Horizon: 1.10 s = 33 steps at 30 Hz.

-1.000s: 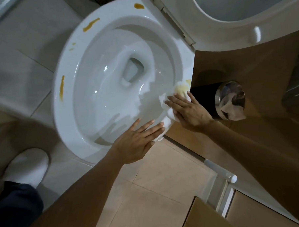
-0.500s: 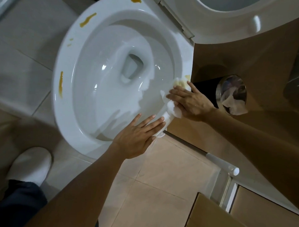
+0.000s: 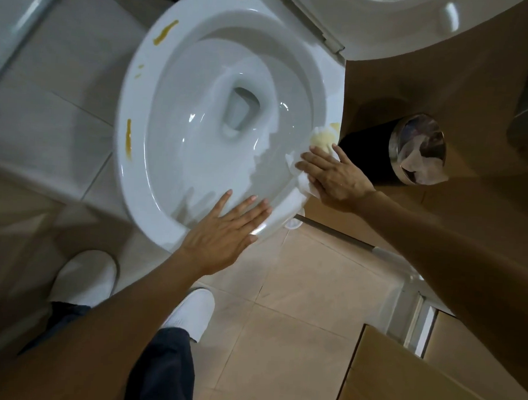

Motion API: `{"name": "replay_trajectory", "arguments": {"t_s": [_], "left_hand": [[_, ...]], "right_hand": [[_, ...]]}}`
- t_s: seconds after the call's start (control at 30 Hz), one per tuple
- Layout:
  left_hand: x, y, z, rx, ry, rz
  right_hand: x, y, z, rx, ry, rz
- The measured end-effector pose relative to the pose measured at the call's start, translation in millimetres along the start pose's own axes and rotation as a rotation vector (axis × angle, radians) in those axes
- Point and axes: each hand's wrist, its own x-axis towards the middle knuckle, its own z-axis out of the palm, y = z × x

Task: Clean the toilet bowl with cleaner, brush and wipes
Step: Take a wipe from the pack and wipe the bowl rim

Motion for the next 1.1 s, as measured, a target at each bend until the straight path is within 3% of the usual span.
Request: {"name": "replay_trajectory", "arguments": {"t_s": [0.2, 0.43, 0.63, 0.8, 1.0, 1.1], "left_hand": [[-42.9, -37.6, -23.8, 0.116, 0.032, -0.112], [-61.4, -54.4, -28.1, 0.166, 0.070, -0.157], [-60.2, -53.1, -27.8, 0.168, 0.088, -0.167], [-59.6, -51.7, -27.2, 0.173, 0.084, -0.177], [-60.2, -51.4, -26.4, 0.172, 0.092, -0.184], [-59.7, -50.6, -26.6, 0.182, 0.098, -0.179]], "right_hand": [[-6.4, -27.4, 1.5, 0.069, 0.010, 0.046], [-34.6, -106.7, 20.3, 0.239, 0.066, 0.084], [-32.7, -81.9, 21.3, 0.174, 0.057, 0.048], [-38.0, -107.9, 25.3, 0.231, 0.082, 0.128], [-39.0, -116.8, 26.2, 0.215, 0.044, 0.031], [-37.6, -108.5, 25.2, 0.261, 0.071, 0.137]]}}
